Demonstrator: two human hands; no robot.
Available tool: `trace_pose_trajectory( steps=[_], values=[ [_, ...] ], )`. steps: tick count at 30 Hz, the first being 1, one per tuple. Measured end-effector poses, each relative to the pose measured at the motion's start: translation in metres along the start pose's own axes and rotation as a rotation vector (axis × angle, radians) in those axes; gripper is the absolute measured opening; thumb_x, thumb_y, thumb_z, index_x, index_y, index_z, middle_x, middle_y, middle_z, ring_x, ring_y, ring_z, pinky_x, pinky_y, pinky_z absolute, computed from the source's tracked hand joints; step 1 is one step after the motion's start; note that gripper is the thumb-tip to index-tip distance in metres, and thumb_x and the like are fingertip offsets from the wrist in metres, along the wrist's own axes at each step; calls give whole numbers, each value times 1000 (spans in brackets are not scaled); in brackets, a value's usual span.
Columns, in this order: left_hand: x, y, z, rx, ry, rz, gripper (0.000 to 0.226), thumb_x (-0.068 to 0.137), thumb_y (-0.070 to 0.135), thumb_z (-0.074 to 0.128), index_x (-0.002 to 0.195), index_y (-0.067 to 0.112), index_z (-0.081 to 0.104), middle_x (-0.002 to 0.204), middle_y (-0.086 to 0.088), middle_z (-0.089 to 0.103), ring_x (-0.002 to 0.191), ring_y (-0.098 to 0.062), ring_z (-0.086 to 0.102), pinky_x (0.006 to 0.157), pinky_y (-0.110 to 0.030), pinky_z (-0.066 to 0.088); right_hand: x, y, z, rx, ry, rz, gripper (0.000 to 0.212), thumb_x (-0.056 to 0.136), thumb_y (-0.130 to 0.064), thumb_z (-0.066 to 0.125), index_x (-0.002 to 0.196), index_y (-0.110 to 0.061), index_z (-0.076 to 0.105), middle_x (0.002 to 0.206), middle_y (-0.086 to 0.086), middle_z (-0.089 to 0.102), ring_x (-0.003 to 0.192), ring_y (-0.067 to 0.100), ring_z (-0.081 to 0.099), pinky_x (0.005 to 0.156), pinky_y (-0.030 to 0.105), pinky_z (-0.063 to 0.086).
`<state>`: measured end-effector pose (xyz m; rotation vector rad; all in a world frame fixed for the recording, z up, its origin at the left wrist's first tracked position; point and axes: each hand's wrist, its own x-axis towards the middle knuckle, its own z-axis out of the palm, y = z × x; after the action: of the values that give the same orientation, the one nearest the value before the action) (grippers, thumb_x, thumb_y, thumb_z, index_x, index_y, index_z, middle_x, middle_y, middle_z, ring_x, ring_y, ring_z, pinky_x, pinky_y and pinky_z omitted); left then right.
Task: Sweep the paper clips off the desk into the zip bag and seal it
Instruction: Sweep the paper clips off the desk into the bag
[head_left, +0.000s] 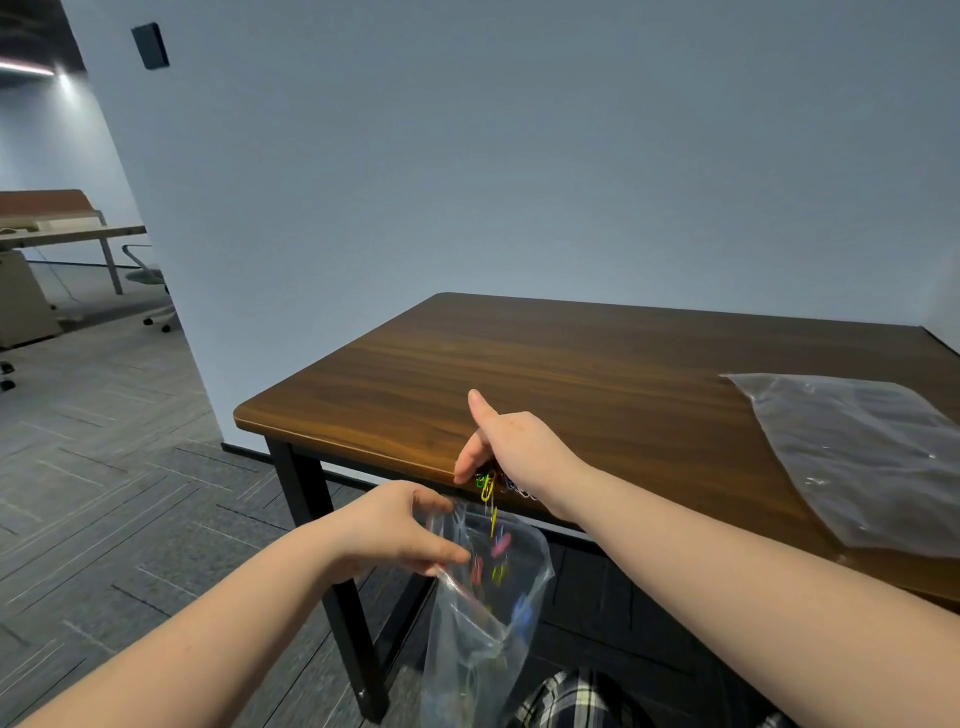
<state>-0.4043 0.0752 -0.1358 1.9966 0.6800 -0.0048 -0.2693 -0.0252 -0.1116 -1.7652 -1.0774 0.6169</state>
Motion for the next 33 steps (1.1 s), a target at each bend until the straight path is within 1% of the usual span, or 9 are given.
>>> trace_pose_trajectory(
  steps=[3,7,10,14,20,24,27,30,33],
  values=[
    [-4,0,2,-1,3,15,75,71,13,81,137,9,46,141,-2,49,73,-11,71,68,-22,60,-4,-4,3,30,17,22,79,99,-51,18,74,-1,74,82,9,75,89,14,65,94,31,32],
    [-8,4,6,-9,-10,43,66,73,12,79,133,13,51,127,6,55,69,-7,70,65,-19,58,-10,-6,7,99,-21,30,78,99,-53,18,66,-6,72,81,9,74,89,17,65,95,34,36],
    [-8,3,5,3,1,45,72,72,12,80,136,11,48,138,0,52,67,-8,70,69,-23,59,-14,-4,8,156,-22,26,79,99,-53,20,73,-2,75,85,13,76,91,19,66,104,38,39],
    [-8,3,4,21,-4,33,77,71,14,81,139,11,43,146,-2,45,64,-9,70,77,-29,61,-16,0,6,232,-2,21,77,98,-52,24,69,-2,75,78,10,75,90,20,69,104,40,44],
    [-9,5,5,37,-14,30,75,73,15,80,138,13,45,145,-1,46,72,-12,71,79,-32,61,-16,1,0,260,98,-1,70,99,-49,28,76,-1,74,85,10,75,94,19,69,108,44,40],
    [-10,8,3,59,-6,22,71,74,16,79,137,13,46,141,-1,49,76,-14,72,69,-23,60,-14,-2,-8,173,100,27,62,99,-46,33,79,-4,74,87,7,76,95,18,67,109,46,37],
    [-15,13,-5,107,19,15,58,80,12,73,134,14,51,128,-3,59,71,-12,72,65,-21,59,-17,-7,-12,102,70,8,48,98,-39,43,81,-8,75,91,5,75,97,15,66,107,43,40],
    [-28,31,-21,165,70,10,40,85,-2,58,121,16,64,104,-3,68,53,-5,65,57,-18,55,-17,-18,-17,13,39,-39,31,94,-34,53,88,-14,76,95,-2,73,101,14,63,100,41,47],
    [-39,55,-39,167,210,48,43,80,-10,51,105,18,72,72,7,69,42,-2,53,48,-17,46,-13,-34,-23,-108,-78,-64,24,87,-35,63,107,-24,70,111,-5,67,106,13,59,91,32,50]
  ],
)
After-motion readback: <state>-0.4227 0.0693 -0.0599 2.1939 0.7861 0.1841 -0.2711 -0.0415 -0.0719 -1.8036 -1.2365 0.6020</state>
